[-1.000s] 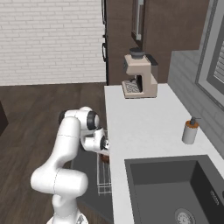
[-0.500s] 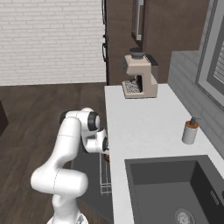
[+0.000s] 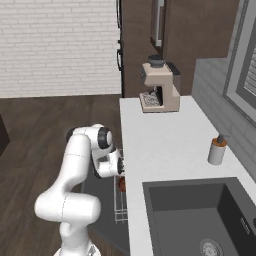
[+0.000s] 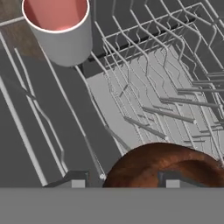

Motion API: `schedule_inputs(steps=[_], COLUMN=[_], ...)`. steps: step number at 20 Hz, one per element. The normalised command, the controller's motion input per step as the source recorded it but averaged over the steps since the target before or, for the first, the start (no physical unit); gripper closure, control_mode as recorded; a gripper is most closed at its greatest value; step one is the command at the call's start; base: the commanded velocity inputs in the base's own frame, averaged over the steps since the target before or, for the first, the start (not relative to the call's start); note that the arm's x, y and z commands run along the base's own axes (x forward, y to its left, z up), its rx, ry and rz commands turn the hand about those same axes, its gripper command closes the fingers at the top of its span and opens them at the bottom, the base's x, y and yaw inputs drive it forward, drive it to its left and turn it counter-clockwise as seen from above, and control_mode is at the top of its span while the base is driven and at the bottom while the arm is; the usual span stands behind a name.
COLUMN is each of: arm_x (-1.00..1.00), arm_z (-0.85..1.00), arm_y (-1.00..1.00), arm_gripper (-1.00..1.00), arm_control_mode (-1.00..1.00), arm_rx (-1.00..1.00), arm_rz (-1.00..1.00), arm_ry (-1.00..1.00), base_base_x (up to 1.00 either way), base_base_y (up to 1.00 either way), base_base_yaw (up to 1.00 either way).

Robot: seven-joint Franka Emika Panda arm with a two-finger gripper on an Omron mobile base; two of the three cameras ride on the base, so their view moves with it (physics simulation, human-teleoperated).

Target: Pick up the cup and bowl from the counter, place them in the dishwasher, and close the dishwasher door.

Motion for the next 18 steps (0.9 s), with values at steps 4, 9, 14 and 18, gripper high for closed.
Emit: schedule_inputs(steps=[4, 9, 14, 18], arm_x=[-0.33, -0.46, -0.34, -0.37], arm_z=[0.02, 0.75, 0.99, 1.00], arm_y=[0.65, 0.84, 0.64, 0.30], arm_gripper=[-1.00, -1.00, -1.00, -1.00], arm_control_mode=[-1.00, -1.00, -1.00, -1.00], arm_rx=[0.00, 0.00, -0.03, 0.00], arm_rz=[0.00, 0.00, 0.00, 0.00], arm_ry=[0.00, 0.00, 0.01, 0.06], base_base_x=[0.00, 0.00, 0.00, 0.00], base_base_y=[0.00, 0.00, 0.00, 0.00], base_base_yaw=[0.00, 0.00, 0.00, 0.00])
